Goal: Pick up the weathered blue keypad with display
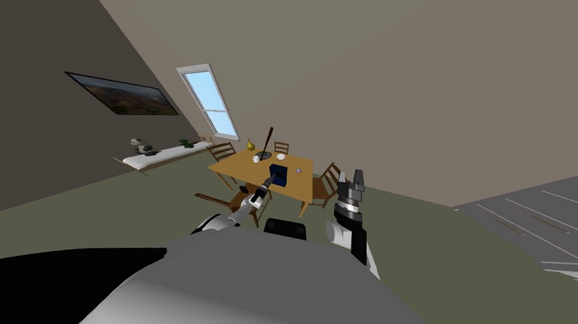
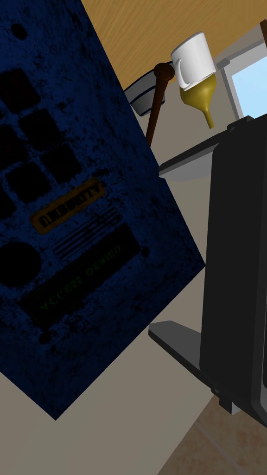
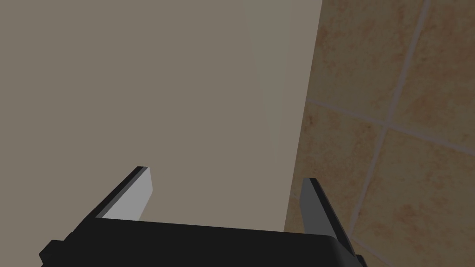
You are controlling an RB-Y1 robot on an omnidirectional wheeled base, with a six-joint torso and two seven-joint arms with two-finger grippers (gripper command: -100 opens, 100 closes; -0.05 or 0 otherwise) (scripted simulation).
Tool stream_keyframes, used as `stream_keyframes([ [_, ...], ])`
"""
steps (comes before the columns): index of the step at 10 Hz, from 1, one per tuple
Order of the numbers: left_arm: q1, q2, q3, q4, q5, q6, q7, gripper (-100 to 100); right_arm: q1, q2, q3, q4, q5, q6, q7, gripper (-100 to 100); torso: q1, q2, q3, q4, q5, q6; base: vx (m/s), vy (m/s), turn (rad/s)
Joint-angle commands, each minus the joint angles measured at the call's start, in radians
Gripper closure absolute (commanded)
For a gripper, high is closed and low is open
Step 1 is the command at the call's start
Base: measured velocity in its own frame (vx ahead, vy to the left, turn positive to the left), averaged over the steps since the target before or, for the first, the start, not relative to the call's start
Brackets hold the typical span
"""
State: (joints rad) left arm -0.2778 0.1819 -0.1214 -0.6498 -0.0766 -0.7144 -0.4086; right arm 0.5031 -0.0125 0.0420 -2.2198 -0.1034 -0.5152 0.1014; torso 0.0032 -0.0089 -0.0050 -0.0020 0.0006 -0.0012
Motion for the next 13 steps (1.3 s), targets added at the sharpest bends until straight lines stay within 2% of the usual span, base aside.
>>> stream_keyframes([
  [1,-0.001,0.000,0.001,0.050,0.005,-0.035,-0.015,-100,0.000,0.000,0.000,0.000,0.000,0.000,0.000,0,0.000,0.000,0.000,0.000,0.000,0.000,0.131,0.046,0.000],
  [4,0.087,0.011,-0.006,0.065,0.013,-0.070,-0.059,-100,0.000,0.000,0.000,0.000,0.000,0.000,0.000,0,0.000,0.000,0.000,0.000,0.000,0.000,0.152,0.047,-0.009],
  [5,0.101,0.013,-0.007,0.066,0.014,-0.075,-0.066,-100,0.000,0.000,0.000,0.000,0.000,0.000,0.000,0,0.001,-0.002,-0.001,0.000,0.000,0.000,0.162,0.048,-0.005],
  [7,0.093,0.014,-0.007,0.072,0.014,-0.079,-0.061,-100,0.000,0.000,0.000,0.000,0.000,0.000,0.000,0,-0.001,0.003,0.001,0.000,0.000,0.000,0.052,0.015,0.000],
  [8,0.096,0.014,-0.007,0.067,0.014,-0.075,-0.062,0,0.000,0.000,0.000,0.000,0.000,0.000,0.000,0,-0.002,0.006,0.003,0.001,-0.001,0.000,0.007,0.002,0.000],
  [9,0.105,0.038,0.026,0.067,-0.008,-0.085,-0.031,-100,0.000,0.000,0.000,0.000,0.000,0.000,0.000,0,-0.003,0.008,0.004,0.002,-0.001,0.000,0.024,-0.048,-0.183],
  [10,0.110,0.050,0.043,0.068,-0.018,-0.090,-0.015,-100,0.000,0.000,0.000,0.000,0.000,0.000,0.000,0,-0.006,0.008,0.005,0.002,-0.001,0.001,0.052,-0.079,-0.155],
  [12,0.110,0.050,0.043,0.068,-0.018,-0.090,-0.015,-100,0.000,0.000,0.000,0.000,0.000,0.000,0.000,0,-0.007,0.007,0.004,0.001,-0.002,0.000,0.030,-0.046,0.000],
  [13,0.120,0.074,0.076,0.068,-0.040,-0.099,0.016,-100,0.000,0.000,0.000,0.000,0.000,0.000,0.000,0,-0.006,0.008,0.004,0.002,-0.001,0.000,0.032,-0.064,-0.151],
])
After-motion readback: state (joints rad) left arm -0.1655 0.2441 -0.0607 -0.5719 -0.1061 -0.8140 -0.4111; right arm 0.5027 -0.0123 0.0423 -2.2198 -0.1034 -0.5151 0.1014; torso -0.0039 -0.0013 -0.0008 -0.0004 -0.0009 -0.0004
